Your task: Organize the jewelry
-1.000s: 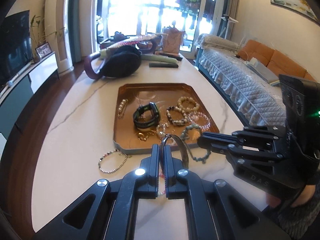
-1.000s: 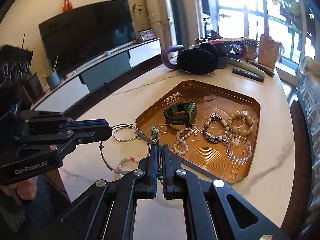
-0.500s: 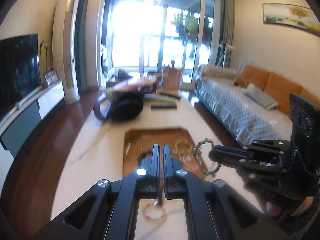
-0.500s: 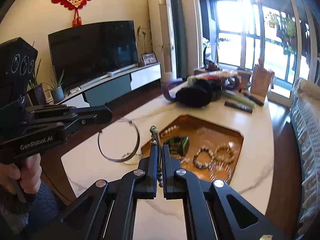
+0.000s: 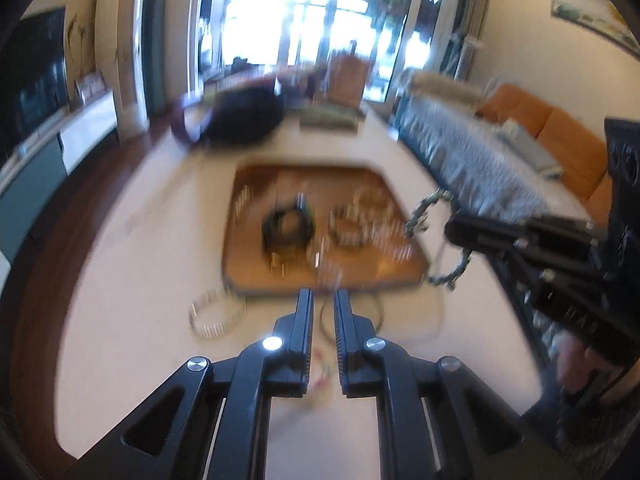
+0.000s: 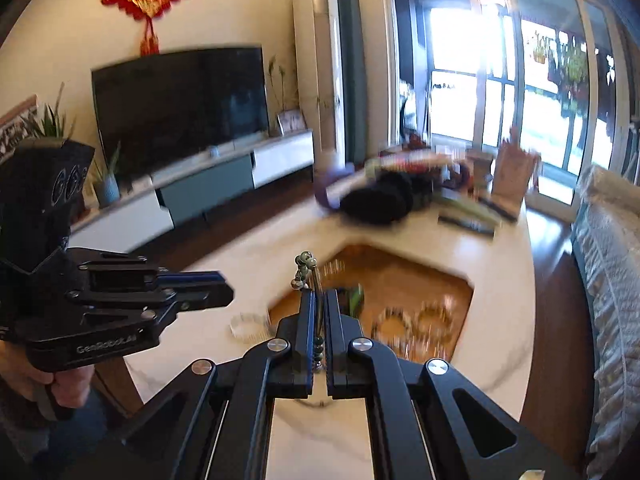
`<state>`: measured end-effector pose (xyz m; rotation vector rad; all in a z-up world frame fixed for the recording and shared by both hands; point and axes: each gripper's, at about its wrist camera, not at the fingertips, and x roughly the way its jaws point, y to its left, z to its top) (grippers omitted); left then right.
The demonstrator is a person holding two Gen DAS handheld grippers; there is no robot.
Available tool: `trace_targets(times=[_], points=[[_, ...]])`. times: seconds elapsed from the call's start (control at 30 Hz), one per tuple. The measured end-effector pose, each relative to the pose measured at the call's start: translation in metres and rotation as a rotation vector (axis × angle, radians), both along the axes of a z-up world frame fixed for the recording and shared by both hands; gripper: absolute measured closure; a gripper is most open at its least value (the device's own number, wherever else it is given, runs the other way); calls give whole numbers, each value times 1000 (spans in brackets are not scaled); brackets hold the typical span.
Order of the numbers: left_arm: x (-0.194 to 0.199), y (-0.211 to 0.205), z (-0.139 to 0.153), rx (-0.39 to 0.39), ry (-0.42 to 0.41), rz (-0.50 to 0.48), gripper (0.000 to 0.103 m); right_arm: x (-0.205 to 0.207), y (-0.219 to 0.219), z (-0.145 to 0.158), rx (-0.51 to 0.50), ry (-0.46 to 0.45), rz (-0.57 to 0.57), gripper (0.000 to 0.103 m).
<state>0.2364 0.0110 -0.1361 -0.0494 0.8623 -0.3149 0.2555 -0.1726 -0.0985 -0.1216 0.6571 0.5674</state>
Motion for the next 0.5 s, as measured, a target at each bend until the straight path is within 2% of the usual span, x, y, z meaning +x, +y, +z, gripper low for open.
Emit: trace_targets(times=[0.1, 0.17, 0.2, 0.23, 0.3, 0.33, 0.43, 0.5], points=[[4, -9, -33, -28, 97, -26, 91, 8, -8, -31, -26, 90, -4, 99], [2, -21, -36, -4, 84, -61, 85, 12, -14, -40, -35, 108, -13, 99], [2, -27, -37, 5, 75, -74, 69, 12, -17, -46, -38, 118, -13, 99], [2, -31, -38, 0, 78, -88, 43, 14, -18, -50, -41, 129, -12, 99], [3, -34, -40, -34, 89, -107, 21, 17, -23, -59, -51, 156, -17, 99], [3, -37, -41, -50, 92, -122, 21, 19, -25, -64, -54, 173, -17, 99], [5, -51, -44, 12, 77, -151, 21, 21, -32, -79, -71, 212, -24, 99], [13, -56, -48, 26, 91, -167, 21, 22, -38, -88, -69, 244, -38, 99]])
